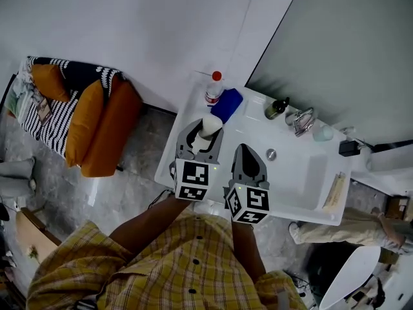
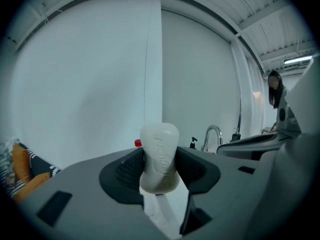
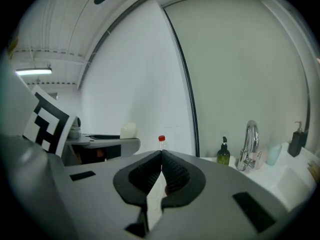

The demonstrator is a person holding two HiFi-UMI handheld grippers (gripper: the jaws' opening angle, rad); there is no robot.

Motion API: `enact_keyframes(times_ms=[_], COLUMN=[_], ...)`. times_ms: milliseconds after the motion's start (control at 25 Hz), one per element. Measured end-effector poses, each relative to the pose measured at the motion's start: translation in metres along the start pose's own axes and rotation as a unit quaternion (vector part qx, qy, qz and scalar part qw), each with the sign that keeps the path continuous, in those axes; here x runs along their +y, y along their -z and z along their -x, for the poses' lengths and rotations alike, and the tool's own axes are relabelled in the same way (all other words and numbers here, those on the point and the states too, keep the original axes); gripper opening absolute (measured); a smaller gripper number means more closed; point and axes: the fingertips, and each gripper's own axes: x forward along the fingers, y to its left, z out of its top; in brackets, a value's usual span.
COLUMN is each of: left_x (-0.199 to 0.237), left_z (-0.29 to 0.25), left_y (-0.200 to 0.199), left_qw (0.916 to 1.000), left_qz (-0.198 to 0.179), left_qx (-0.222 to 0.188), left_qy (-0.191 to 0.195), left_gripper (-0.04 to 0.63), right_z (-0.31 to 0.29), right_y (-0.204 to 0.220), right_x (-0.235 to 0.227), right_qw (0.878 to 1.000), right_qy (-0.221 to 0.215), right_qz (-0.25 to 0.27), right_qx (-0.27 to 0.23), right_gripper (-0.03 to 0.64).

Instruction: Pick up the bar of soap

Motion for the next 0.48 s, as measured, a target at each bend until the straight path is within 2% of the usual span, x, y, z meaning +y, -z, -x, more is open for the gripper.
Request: enact_keyframes(times_ms=[160,480], left_x=[-0.006,-0.008], left_z=[0.014,0.039], left_y=[-0.02,-0.039], left_qw=[0.9993,0.9965], left_qz=[-0.019,-0.046], left_qx=[-0.033,-0.069], left_qy=[0.006,0.0], left_gripper=[0.201,0.201], right_z=[0.004,0.014], right_y=[-0.008,-0.022], right_x=[0.001,0.005], right_qw=[1.0,0.999], right_qy=[0.001,0.003], right_qz=[0.005,0.018], right_qx=[-0.016,-0.046], right_gripper=[0.018,0.018])
